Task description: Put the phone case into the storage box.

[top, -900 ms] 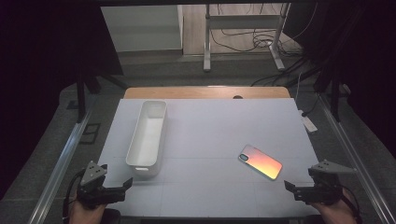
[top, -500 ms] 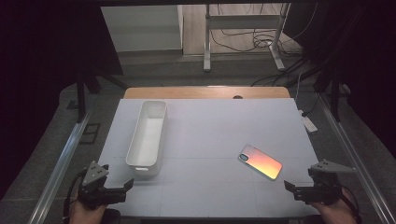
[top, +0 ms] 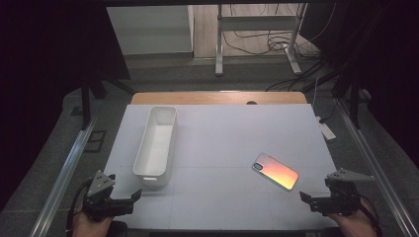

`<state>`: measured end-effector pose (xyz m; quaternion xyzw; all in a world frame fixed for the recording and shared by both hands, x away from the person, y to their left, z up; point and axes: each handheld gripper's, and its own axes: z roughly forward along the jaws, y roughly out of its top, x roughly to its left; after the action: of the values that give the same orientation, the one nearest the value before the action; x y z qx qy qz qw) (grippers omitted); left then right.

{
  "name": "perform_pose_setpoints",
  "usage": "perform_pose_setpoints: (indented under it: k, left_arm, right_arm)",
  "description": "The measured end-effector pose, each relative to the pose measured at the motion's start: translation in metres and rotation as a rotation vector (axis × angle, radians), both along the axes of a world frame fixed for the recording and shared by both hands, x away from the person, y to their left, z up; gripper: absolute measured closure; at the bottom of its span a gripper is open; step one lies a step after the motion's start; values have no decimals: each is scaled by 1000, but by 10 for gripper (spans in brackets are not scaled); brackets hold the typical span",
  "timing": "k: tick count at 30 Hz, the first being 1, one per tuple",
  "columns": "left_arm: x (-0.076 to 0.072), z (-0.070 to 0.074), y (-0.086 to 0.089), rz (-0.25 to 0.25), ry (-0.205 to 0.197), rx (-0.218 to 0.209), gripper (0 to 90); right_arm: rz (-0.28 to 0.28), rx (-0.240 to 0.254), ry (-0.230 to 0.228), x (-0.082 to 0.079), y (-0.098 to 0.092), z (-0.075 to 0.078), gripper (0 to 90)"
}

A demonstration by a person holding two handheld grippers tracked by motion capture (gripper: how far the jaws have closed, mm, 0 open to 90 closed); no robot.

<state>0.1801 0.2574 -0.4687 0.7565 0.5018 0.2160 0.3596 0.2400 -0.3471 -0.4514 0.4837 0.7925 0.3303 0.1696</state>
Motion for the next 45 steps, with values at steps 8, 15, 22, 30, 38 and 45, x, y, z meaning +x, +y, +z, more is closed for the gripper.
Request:
perform_pose_setpoints:
  k: [8, 15, 22, 30, 38, 45]
  left_arm:
    - [1, 0, 0, -17, 14, -2, 17]
    - [2, 0, -2, -30, 18, 8, 3]
    - [2, 0, -1, -25, 16, 1, 0]
    - [2, 1, -2, -29, 17, -16, 0]
    - [2, 0, 0, -26, 21, -33, 0]
    - [2, 0, 1, -25, 23, -38, 0]
  right_arm:
    - [21, -9, 24, 2, 2, -1, 0]
    - [37, -10, 30, 7, 3, 2, 0]
    - [57, -19, 36, 12, 4, 4, 0]
    - [79, -18, 54, 22, 8, 6, 0]
    - [90, -28, 39, 31, 11, 7, 0]
    - [96, -35, 61, 37, 15, 5, 0]
